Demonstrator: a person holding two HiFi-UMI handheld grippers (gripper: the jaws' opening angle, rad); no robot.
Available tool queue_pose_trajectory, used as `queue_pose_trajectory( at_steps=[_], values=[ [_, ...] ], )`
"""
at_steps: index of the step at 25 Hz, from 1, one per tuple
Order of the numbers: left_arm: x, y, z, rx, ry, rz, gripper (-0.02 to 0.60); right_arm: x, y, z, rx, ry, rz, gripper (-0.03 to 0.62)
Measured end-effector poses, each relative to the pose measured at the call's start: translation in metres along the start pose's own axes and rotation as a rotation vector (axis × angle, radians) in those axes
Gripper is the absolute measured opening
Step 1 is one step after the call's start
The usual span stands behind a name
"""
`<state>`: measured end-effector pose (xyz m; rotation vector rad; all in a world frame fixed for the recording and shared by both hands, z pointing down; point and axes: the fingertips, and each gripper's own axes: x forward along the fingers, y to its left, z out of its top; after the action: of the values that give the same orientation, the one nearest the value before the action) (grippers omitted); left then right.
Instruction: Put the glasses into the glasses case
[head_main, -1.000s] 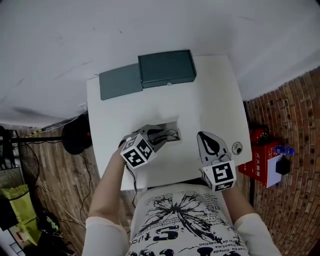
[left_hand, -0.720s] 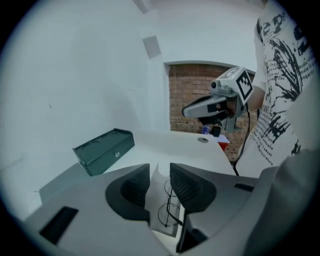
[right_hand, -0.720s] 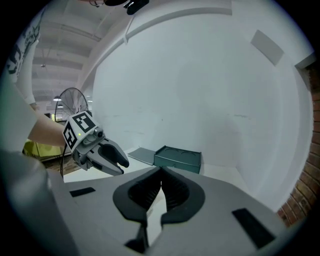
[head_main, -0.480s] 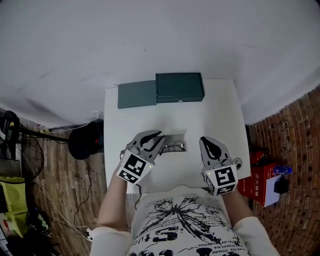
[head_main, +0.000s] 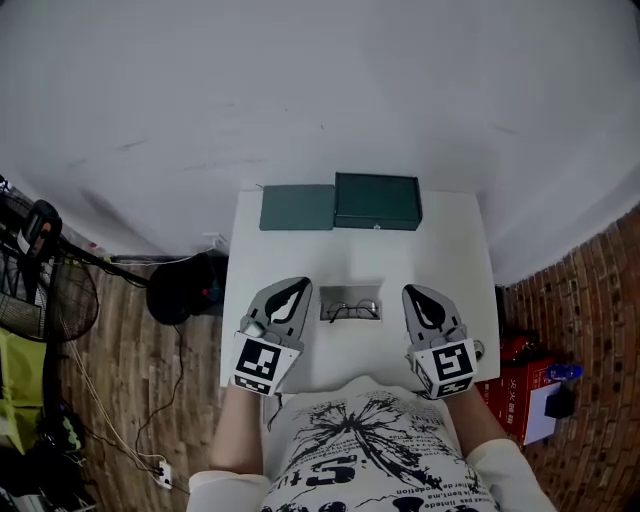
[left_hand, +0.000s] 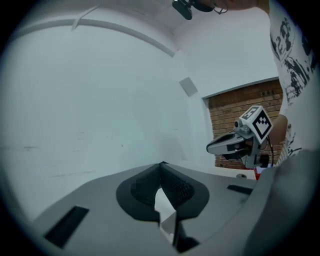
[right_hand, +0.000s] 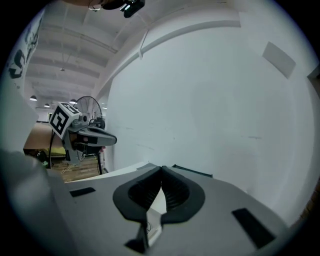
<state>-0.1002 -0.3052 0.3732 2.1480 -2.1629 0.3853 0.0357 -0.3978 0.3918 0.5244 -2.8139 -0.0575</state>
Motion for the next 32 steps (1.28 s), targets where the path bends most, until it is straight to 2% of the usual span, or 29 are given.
queue_pose_trajectory(
  at_steps=[3, 9, 19, 27, 32],
  values=[
    [-0.016, 0.008, 0.007, -0.003, -0.017, 0.088, 0.014, -0.004, 0.002, 0.007, -0.017, -0.027, 0.010, 0.015],
    [-0.033, 0.007, 0.015, -0.025, -0.050, 0.118, 0.014, -0.012, 0.002, 0.015, -0.012, -0.076, -0.012, 0.012],
    [-0.039, -0.005, 0.015, -0.041, -0.025, 0.101, 0.014, -0.019, 0.010, 0.017, -0.015, -0.091, 0.011, 0.012],
    [-0.034, -0.004, 0.016, -0.023, -0.022, 0.080, 0.014, -0.014, 0.011, 0.017, -0.006, -0.091, 0.026, 0.012],
    [-0.029, -0.002, 0.018, -0.042, -0.032, 0.080, 0.014, -0.011, 0.008, 0.018, -0.015, -0.091, 0.020, 0.012]
  ],
)
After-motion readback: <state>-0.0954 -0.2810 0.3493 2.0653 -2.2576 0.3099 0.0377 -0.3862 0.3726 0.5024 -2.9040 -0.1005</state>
